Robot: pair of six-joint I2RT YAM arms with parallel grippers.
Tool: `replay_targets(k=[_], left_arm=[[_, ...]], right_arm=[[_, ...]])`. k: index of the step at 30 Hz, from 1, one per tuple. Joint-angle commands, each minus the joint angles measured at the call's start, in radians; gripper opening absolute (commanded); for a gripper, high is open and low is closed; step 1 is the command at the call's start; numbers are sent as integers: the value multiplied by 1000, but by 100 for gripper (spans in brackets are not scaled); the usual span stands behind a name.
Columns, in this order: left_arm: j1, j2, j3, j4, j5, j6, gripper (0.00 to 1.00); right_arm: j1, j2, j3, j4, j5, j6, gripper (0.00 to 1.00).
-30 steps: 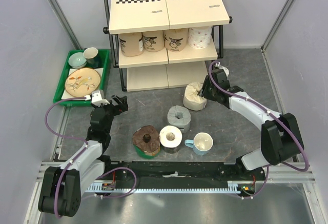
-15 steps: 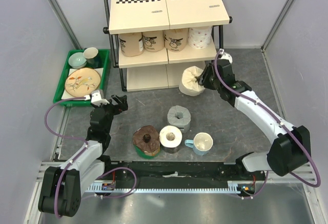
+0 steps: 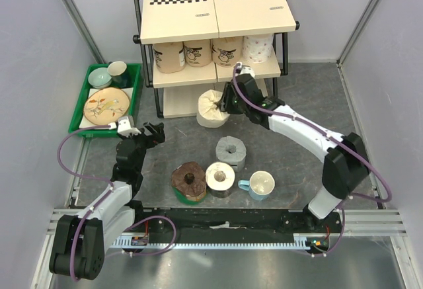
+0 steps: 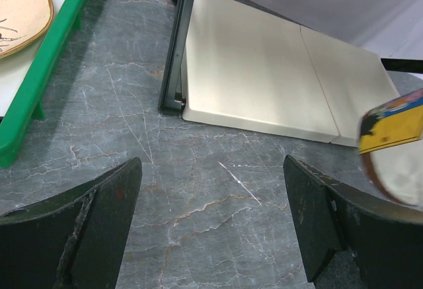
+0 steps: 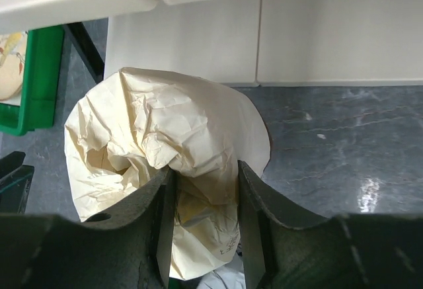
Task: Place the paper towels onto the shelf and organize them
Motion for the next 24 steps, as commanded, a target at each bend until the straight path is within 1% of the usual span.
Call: replay_targets(k=[1, 9, 15, 24], left_arm=[[0, -11, -3, 50, -5, -23, 95], [0, -7, -2, 55, -4, -23, 95], [0, 1, -3, 65, 5, -23, 95], [0, 0, -6, 67, 5, -23, 95]], right_arm=[[33, 59, 120, 94, 15, 33, 38], [96, 224, 272, 104, 21, 36, 38], [101, 319, 396, 102, 15, 37, 38], [113, 430, 504, 96, 27, 34, 38]])
